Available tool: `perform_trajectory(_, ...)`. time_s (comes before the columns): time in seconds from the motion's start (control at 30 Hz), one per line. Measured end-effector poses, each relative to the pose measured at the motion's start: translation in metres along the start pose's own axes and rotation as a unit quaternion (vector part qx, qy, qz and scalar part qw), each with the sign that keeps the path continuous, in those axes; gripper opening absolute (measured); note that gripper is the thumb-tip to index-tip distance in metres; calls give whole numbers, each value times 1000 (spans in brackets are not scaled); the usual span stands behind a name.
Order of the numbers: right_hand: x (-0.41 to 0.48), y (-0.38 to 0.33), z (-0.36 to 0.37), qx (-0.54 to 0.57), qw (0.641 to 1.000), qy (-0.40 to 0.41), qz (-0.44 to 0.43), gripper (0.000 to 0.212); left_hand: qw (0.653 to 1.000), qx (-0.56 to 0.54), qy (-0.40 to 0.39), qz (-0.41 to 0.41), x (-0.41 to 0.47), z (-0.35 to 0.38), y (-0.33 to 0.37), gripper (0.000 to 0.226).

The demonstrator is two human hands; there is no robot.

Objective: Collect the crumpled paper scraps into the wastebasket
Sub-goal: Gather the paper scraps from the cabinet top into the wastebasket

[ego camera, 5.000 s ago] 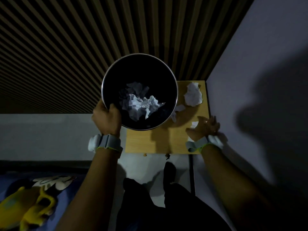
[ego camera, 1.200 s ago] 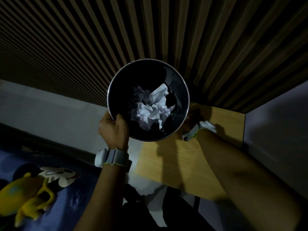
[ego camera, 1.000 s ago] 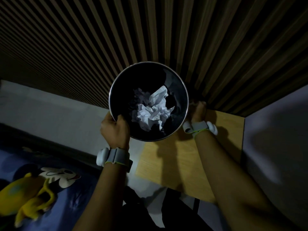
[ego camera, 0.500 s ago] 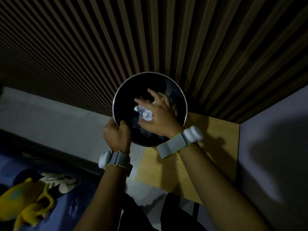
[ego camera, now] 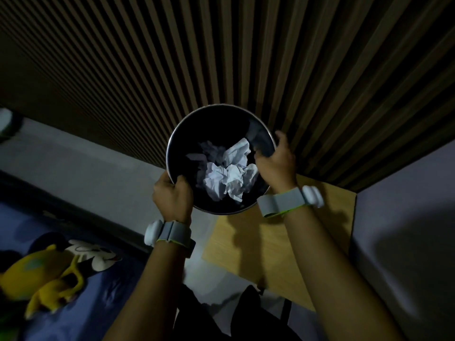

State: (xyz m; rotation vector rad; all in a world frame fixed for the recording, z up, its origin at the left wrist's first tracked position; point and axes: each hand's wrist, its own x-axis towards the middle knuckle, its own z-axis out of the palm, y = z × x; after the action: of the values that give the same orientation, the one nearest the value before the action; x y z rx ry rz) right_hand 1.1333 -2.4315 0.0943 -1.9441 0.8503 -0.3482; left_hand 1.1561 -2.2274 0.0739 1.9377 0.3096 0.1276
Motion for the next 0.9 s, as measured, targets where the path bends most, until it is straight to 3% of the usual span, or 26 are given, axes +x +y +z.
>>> perform_trajectory(0.1, -14, -5, 6, -15, 998, -47, -25, 23, 1000, -8, 22, -6, -6, -21, 1, 16)
perform_trajectory(0.33, -62, -32, 28, -32, 993, -67, -88, 18, 998, 13, 59, -1, -18, -87, -7, 22)
perform_trajectory(0.57, -152, -72, 59, -37, 982, -103, -154, 7, 988, 37, 149, 21, -35, -194, -31, 20)
perform_trajectory(0.77, -266, -118, 100, -5, 956, -181, -230, 11, 964, 34, 265, -7, -75, -320, -65, 21)
perform_trajectory(0.9, -323, -132, 131, 12, 937, -226, -267, 6, 958, 54, 281, -10, -102, -386, -79, 19)
